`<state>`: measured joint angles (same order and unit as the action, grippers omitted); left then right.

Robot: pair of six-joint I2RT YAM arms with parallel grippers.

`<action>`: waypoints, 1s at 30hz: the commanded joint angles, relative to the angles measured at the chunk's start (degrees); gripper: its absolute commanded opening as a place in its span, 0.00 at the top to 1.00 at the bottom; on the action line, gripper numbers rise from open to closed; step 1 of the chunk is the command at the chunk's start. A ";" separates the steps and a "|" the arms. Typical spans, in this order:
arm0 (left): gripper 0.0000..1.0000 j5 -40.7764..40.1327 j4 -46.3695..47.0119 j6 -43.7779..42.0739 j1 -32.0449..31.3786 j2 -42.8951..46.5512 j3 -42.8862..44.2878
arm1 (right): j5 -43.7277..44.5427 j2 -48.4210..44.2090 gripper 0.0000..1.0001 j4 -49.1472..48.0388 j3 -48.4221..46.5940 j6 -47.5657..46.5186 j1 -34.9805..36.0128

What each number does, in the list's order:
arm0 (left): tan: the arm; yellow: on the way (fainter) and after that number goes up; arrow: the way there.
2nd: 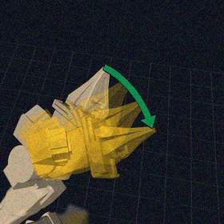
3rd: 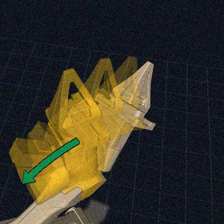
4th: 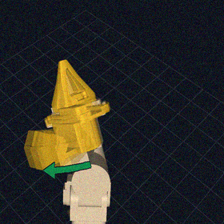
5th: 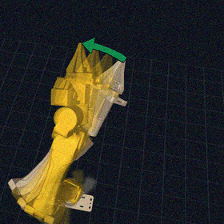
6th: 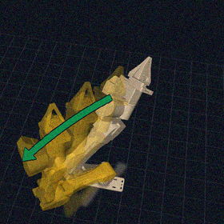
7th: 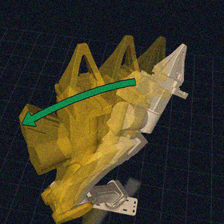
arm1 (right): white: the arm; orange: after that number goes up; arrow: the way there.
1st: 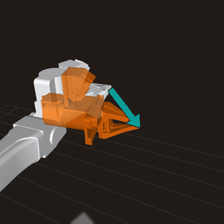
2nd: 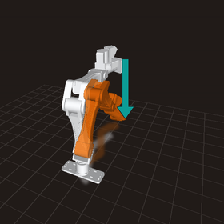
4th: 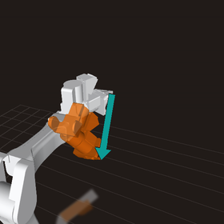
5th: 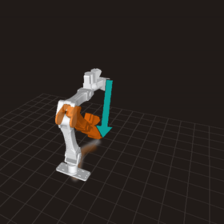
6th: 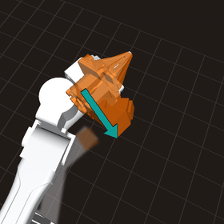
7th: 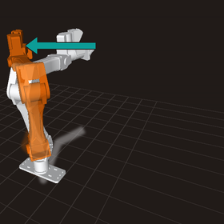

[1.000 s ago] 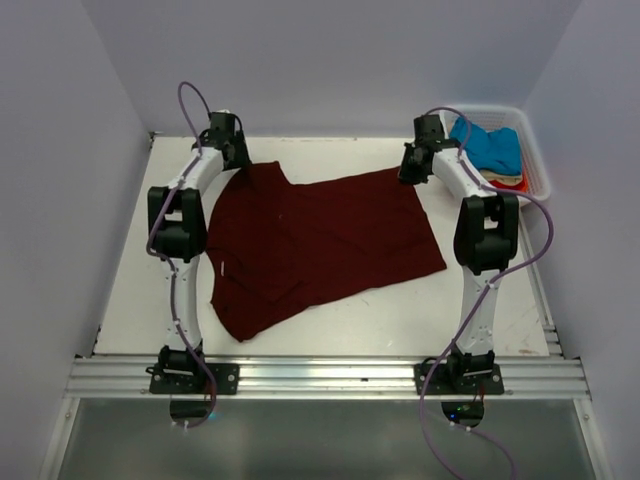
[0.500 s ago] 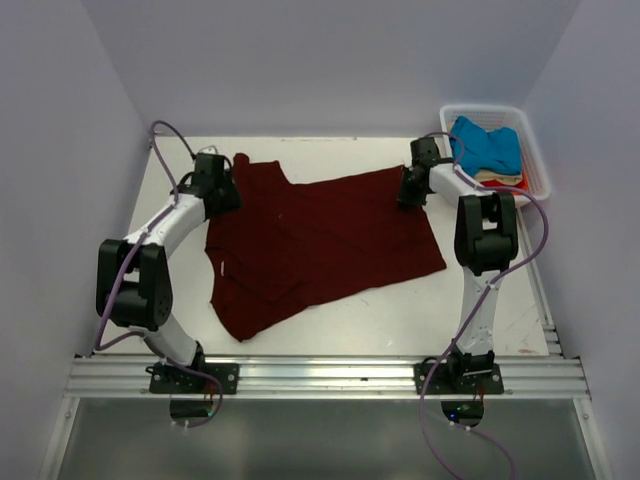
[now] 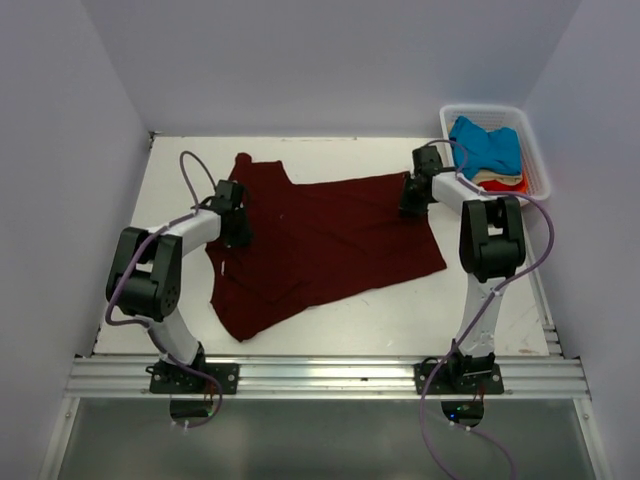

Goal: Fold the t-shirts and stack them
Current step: Grap the side of the flattened tshirt furthest away from the robot with both arms

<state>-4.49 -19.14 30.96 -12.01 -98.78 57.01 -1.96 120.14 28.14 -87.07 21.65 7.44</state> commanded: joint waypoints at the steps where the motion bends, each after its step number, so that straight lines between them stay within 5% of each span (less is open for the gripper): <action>1: 1.00 -0.69 1.29 1.47 1.29 -3.77 1.52 | 1.78 -4.90 1.00 -0.71 4.44 0.50 0.03; 18: 1.00 -4.38 -6.61 -3.27 7.00 -18.80 21.72 | 5.03 -14.14 1.00 -3.97 20.71 2.87 0.03; 30: 1.00 0.18 -5.21 -4.15 7.35 -17.58 23.32 | 5.03 0.69 1.00 1.03 2.45 2.52 0.03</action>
<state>-4.45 -23.86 28.75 -5.72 -116.79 80.84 0.71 115.63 26.33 -79.99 24.40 7.51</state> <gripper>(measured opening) 0.004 0.009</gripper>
